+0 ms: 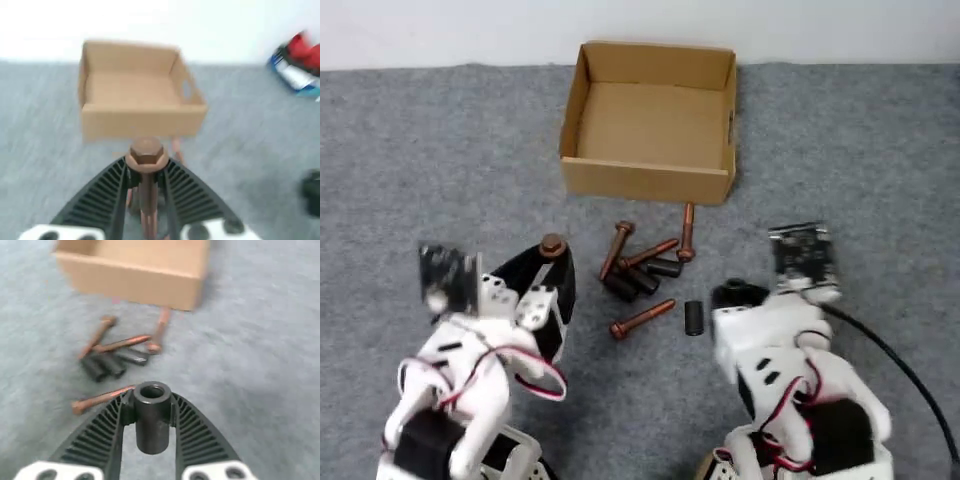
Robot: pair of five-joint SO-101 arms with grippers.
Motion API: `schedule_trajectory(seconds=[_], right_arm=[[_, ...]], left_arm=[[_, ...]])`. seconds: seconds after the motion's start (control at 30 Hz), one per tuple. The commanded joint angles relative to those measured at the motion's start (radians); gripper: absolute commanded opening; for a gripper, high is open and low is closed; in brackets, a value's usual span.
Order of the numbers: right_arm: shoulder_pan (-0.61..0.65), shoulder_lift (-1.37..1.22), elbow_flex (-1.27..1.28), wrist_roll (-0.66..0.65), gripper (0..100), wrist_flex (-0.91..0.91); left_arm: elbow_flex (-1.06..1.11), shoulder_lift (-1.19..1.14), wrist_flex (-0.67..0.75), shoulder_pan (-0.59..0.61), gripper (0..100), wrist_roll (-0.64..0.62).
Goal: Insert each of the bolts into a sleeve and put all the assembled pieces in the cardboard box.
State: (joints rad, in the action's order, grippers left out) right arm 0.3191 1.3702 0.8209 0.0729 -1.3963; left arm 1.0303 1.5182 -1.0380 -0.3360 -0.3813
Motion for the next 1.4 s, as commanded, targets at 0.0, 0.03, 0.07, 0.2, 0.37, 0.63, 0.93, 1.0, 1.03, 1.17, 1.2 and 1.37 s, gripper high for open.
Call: schedule_trajectory(seconds=[0.0, 0.03, 0.07, 0.2, 0.37, 0.63, 0.93, 1.0, 1.03, 1.17, 1.2, 1.37], right_arm=[[0.136, 0.015, 0.008, 0.025, 0.9, 0.076], [0.160, 0.015, 0.011, 0.043, 0.9, 0.093], [0.182, 0.015, 0.011, 0.057, 0.9, 0.107], [0.214, 0.042, 0.006, 0.071, 0.8, 0.119], [0.220, 0.196, 0.044, 0.063, 0.8, 0.062], [0.246, 0.318, 0.176, 0.061, 0.8, 0.041], [0.384, 0.314, 0.265, -0.038, 0.8, 0.223], [0.386, 0.314, 0.279, -0.038, 0.8, 0.251], [0.390, 0.314, 0.282, -0.038, 0.8, 0.257], [0.461, 0.314, 0.284, -0.038, 0.8, 0.260], [0.472, 0.314, 0.285, -0.038, 0.8, 0.260], [0.476, 0.314, 0.285, -0.083, 0.9, 0.262]], left_arm=[[0.036, 0.149, 0.118, -0.034, 0, 0.017], [0.053, 0.184, 0.138, -0.041, 0, 0.017], [0.065, 0.215, 0.152, -0.051, 0, 0.018], [0.094, 0.298, 0.161, -0.091, 0, 0.018], [0.090, 0.298, 0.166, -0.091, 0, 0.015], [0.093, 0.296, 0.164, -0.094, 0, -0.072], [0.101, 0.295, 0.190, -0.222, 0, -0.072], [0.113, 0.295, 0.221, -0.229, 0, -0.072], [0.120, 0.292, 0.235, -0.229, 0, -0.072], [0.160, 0.288, 0.279, -0.230, 0, -0.072], [0.168, 0.288, 0.288, -0.230, 0, -0.074], [0.173, 0.288, 0.293, -0.230, 0, -0.086]])
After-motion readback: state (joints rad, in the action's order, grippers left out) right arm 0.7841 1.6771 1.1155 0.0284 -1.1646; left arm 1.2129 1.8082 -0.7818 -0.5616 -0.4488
